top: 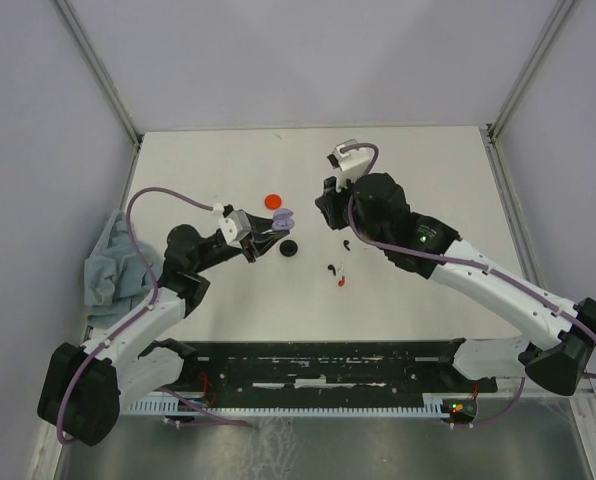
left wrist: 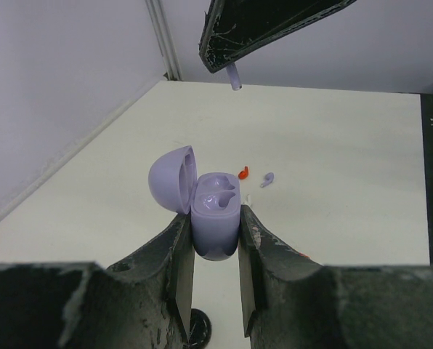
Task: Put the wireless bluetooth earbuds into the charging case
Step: Pick up the earbud from the center of the board, then place the earbud in the charging case.
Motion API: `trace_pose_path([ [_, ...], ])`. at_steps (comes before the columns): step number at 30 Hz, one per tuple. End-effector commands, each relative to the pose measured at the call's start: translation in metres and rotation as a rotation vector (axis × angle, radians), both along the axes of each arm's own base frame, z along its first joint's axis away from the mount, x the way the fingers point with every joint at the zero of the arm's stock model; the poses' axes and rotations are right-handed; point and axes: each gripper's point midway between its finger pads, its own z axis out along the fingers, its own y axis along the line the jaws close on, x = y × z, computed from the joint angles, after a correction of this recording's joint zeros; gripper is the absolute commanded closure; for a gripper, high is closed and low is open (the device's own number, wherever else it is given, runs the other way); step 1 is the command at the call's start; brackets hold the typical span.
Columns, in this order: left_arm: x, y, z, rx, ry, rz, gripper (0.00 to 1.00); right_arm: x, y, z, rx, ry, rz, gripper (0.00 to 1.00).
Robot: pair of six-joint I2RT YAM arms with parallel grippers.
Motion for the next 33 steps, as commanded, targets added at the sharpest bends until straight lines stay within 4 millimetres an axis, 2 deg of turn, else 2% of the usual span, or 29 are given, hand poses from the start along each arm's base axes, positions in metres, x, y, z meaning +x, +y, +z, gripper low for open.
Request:
trace_pose_path([
  [1, -0.001, -0.001, 0.03, -0.063, -0.092, -0.006, 0.97, -0.008, 0.013, 0.047, 0.124, -0.159, 0.013, 0.81],
  [8, -0.003, -0.002, 0.038, -0.095, -0.09, -0.014, 0.97, -0.031, 0.043, 0.064, 0.179, -0.257, 0.103, 0.81],
  [15, -0.003, -0.001, 0.041, -0.125, -0.067, -0.006, 0.97, -0.042, 0.064, 0.064, 0.189, -0.314, 0.153, 0.8],
  [33, -0.008, 0.0, 0.048, -0.17, -0.055, -0.008, 0.97, -0.045, 0.082, 0.045, 0.128, -0.353, 0.177, 0.8],
])
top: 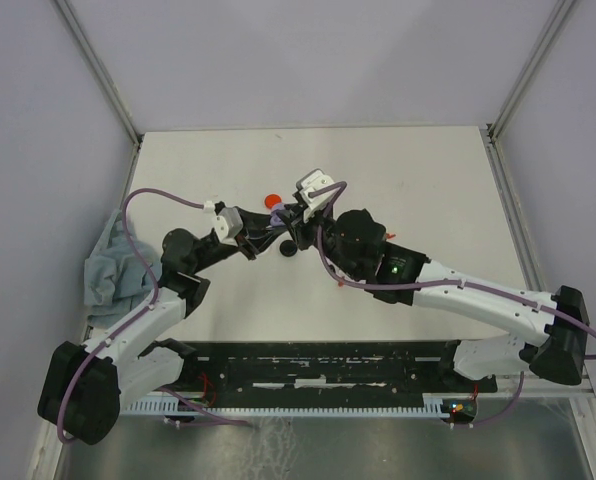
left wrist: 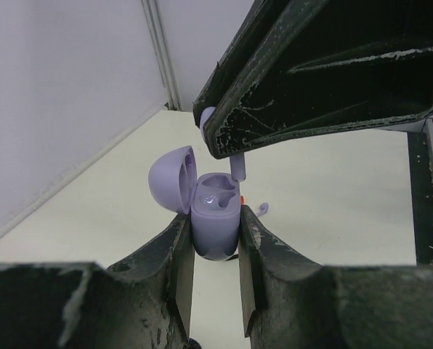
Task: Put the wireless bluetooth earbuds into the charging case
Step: Place the earbud in the charging case.
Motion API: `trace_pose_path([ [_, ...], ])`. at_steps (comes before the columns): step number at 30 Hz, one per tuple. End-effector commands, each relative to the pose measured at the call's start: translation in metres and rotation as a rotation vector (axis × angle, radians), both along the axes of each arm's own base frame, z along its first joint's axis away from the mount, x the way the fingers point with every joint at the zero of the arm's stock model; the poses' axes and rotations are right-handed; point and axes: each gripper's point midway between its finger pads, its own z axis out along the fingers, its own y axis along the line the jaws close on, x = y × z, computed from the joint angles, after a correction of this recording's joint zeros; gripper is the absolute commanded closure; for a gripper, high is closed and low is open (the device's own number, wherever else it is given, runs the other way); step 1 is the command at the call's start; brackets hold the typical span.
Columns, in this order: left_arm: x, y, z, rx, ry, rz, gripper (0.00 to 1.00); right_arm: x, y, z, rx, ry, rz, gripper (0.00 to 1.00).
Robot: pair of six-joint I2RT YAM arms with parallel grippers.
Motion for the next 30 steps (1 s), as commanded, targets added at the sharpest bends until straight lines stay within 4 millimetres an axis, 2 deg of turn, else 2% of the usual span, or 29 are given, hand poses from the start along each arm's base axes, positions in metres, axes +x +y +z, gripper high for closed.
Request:
trace_pose_path([
  [1, -0.004, 0.002, 0.023, -0.067, -0.036, 0.007, 0.97, 0.0, 0.003, 0.01, 0.028, -0.039, -0.009, 0.8],
  [10, -0.008, 0.002, 0.028, -0.081, -0.034, -0.005, 0.97, 0.003, 0.004, -0.003, 0.008, -0.036, -0.02, 0.8],
  [22, -0.007, 0.0, 0.016, -0.061, 0.011, -0.013, 0.97, -0.001, -0.004, 0.032, 0.085, -0.097, -0.017, 0.81],
  [30, -0.009, 0.0, 0.018, -0.056, 0.013, -0.026, 0.97, 0.002, 0.0, 0.029, 0.072, -0.107, -0.022, 0.81],
])
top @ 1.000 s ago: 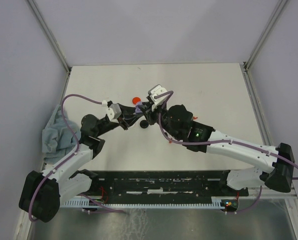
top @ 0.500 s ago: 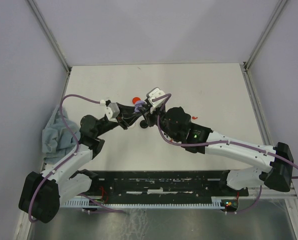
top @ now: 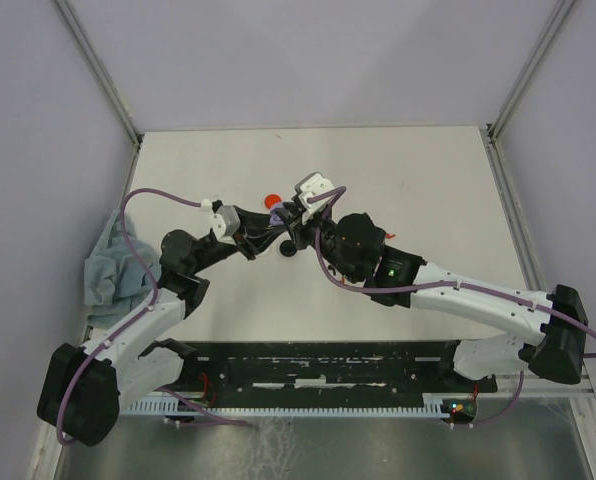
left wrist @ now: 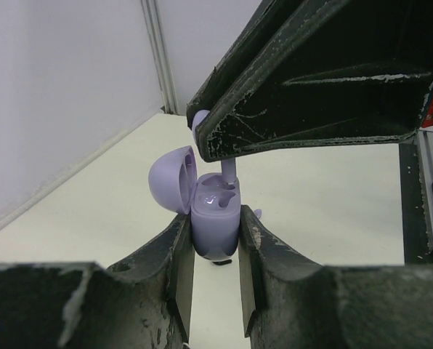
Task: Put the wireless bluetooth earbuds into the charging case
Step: Place the earbud in the charging case.
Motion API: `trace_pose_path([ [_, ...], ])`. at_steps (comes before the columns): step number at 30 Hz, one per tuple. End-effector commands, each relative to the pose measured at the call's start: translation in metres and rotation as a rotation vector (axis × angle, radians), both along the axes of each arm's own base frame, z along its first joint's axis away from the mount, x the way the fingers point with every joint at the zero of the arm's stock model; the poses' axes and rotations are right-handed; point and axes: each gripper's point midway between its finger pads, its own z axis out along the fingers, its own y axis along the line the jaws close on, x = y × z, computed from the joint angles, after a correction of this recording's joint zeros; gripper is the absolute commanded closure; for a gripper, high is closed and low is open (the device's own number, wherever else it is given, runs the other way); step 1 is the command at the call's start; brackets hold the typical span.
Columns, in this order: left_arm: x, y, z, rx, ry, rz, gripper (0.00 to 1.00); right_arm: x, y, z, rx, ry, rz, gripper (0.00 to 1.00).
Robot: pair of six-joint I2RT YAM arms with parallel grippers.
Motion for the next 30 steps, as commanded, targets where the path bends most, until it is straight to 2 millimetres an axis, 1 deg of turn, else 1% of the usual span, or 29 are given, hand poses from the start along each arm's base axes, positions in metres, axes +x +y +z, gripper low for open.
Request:
trace_pose_path([
  [1, -0.008, 0.0, 0.012, -0.026, -0.016, -0.023, 0.97, 0.001, -0.002, 0.025, 0.058, -0.049, -0.011, 0.81],
  [12, -0.006, 0.001, 0.02, -0.049, 0.0, -0.013, 0.97, -0.001, 0.003, 0.008, 0.008, -0.026, 0.008, 0.81],
  [26, -0.003, 0.0, 0.025, -0.067, 0.032, -0.009, 0.97, -0.005, 0.008, 0.003, -0.013, -0.016, 0.041, 0.81],
  [30, -0.002, 0.0, 0.026, -0.074, 0.041, -0.004, 0.97, -0.008, 0.013, 0.0, -0.025, -0.008, 0.061, 0.79],
])
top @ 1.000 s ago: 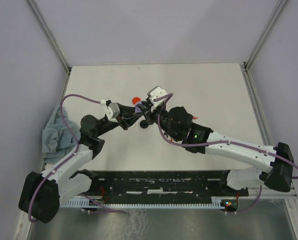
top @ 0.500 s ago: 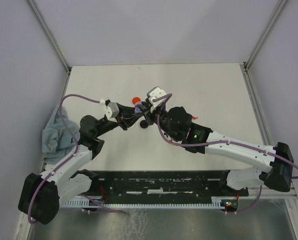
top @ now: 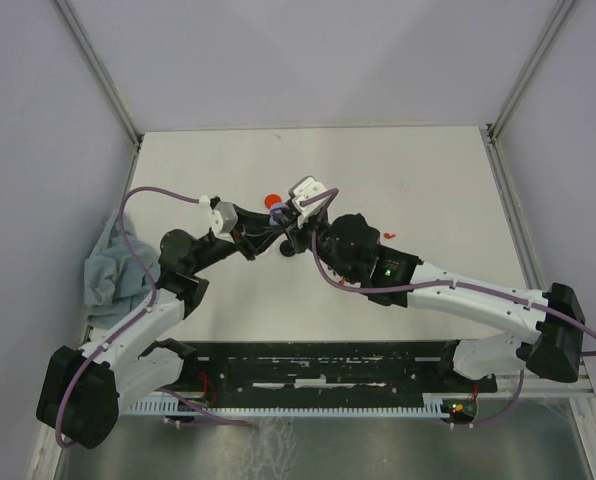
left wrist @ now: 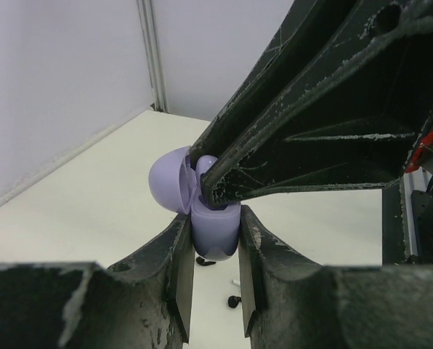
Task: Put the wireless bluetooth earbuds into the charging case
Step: Place the earbud in the charging case.
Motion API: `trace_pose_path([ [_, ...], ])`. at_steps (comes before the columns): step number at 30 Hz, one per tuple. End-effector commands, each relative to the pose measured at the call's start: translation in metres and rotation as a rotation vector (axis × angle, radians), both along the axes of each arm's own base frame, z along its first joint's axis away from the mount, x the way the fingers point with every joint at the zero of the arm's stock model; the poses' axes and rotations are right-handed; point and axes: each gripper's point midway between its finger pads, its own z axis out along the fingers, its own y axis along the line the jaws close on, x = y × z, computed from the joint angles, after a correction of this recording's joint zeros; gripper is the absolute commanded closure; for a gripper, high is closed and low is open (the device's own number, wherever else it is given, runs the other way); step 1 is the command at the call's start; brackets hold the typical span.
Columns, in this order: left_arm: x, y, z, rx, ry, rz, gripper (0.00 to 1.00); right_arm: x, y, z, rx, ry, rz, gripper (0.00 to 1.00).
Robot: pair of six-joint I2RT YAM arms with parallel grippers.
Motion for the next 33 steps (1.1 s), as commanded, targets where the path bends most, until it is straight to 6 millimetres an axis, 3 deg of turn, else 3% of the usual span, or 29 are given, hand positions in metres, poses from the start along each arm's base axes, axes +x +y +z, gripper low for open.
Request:
trace_pose_path([
  [1, 0.002, 0.0, 0.023, -0.048, -0.018, 0.009, 0.97, -0.006, 0.008, 0.013, 0.02, -0.016, 0.035, 0.79],
  [5, 0.002, 0.0, 0.022, -0.049, -0.017, 0.011, 0.97, -0.008, 0.007, 0.014, 0.031, -0.009, 0.039, 0.74],
  [11, 0.003, 0.001, 0.013, -0.038, -0.007, 0.016, 0.97, -0.01, 0.002, 0.025, 0.042, -0.009, 0.033, 0.59],
  [20, 0.003, 0.005, -0.005, -0.004, 0.018, 0.045, 0.97, -0.01, -0.02, 0.041, 0.006, 0.064, -0.015, 0.39],
  [26, 0.004, 0.01, -0.013, 0.027, 0.023, 0.082, 0.97, 0.002, -0.058, 0.022, -0.073, 0.227, -0.127, 0.36],
  [33, -0.001, 0.015, -0.016, 0.06, 0.02, 0.096, 0.97, 0.021, -0.122, -0.035, -0.17, 0.475, -0.326, 0.35],
])
